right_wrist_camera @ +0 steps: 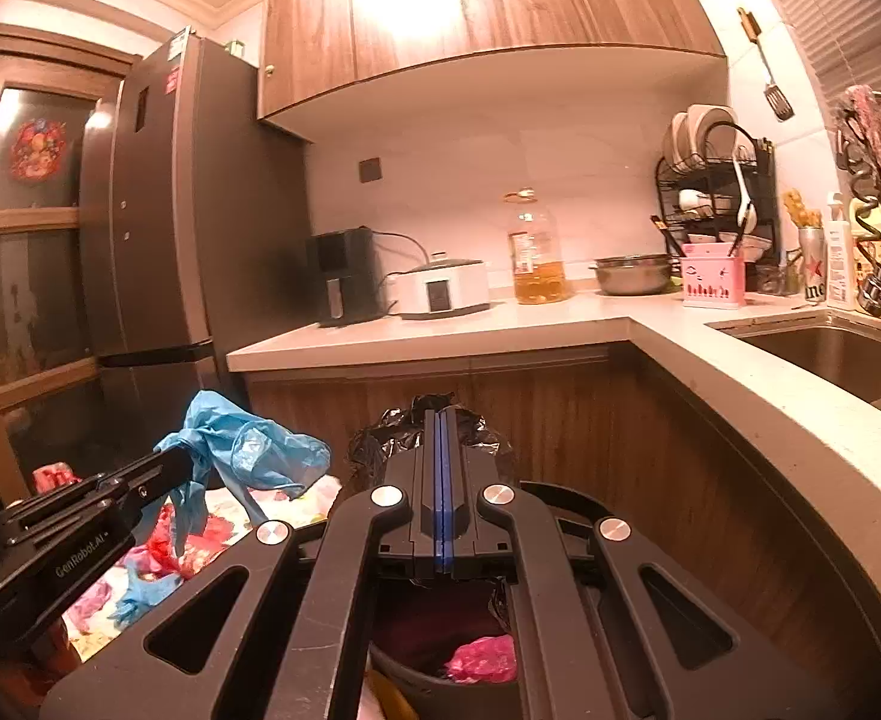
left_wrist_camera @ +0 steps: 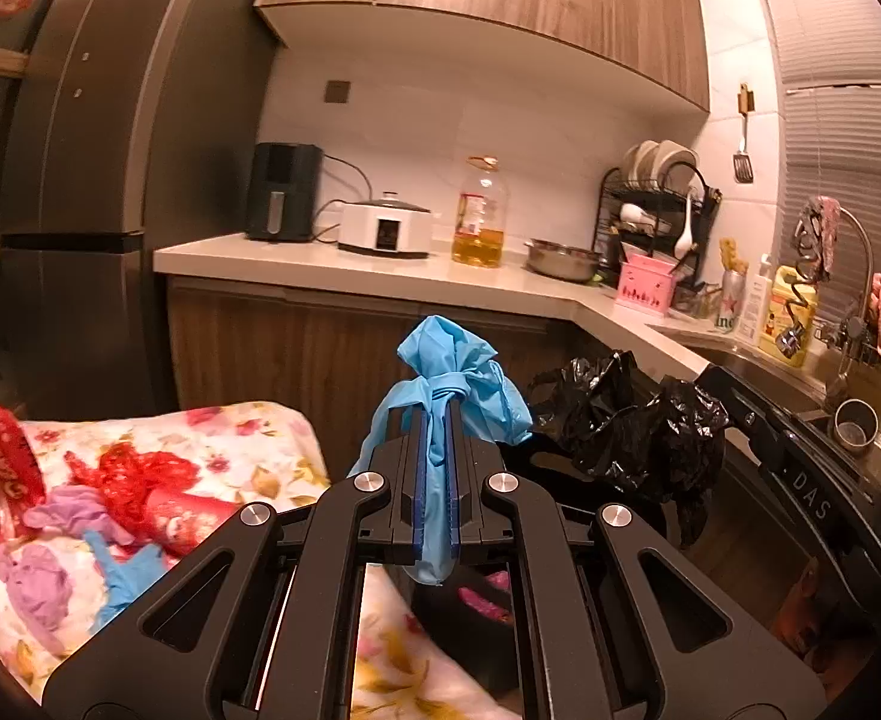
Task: Collect trash
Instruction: 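Carry the blue glove and black bag with both tools over the black bin, then open both tools to drop the glove and black bag into the bin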
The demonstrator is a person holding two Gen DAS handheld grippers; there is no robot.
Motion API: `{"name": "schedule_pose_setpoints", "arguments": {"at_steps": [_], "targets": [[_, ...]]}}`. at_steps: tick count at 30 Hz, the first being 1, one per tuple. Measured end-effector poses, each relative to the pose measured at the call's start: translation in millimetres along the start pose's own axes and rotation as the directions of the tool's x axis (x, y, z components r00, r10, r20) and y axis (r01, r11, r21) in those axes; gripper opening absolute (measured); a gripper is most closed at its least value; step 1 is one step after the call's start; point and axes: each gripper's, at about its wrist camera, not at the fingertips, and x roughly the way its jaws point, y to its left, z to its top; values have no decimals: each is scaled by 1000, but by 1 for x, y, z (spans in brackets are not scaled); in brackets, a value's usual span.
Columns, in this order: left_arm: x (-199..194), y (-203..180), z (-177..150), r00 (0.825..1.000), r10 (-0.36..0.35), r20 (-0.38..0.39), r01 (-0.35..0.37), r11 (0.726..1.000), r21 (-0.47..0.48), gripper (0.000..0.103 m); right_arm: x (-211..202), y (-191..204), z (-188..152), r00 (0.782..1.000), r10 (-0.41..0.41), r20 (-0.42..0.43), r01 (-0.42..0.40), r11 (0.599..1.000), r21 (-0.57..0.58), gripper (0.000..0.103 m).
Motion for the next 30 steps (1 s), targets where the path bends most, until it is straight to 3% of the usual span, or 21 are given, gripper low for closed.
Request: {"name": "schedule_pose_setpoints", "arguments": {"at_steps": [13, 30], "targets": [[34, -29, -3, 998, -51, -30, 51, 998, 21, 5, 11, -26, 2, 999, -47, -5, 47, 998, 33, 1], [59, -35, -10, 995, -64, -71, 66, 998, 22, 5, 23, -35, -1, 998, -61, -21, 62, 997, 42, 1]]}}
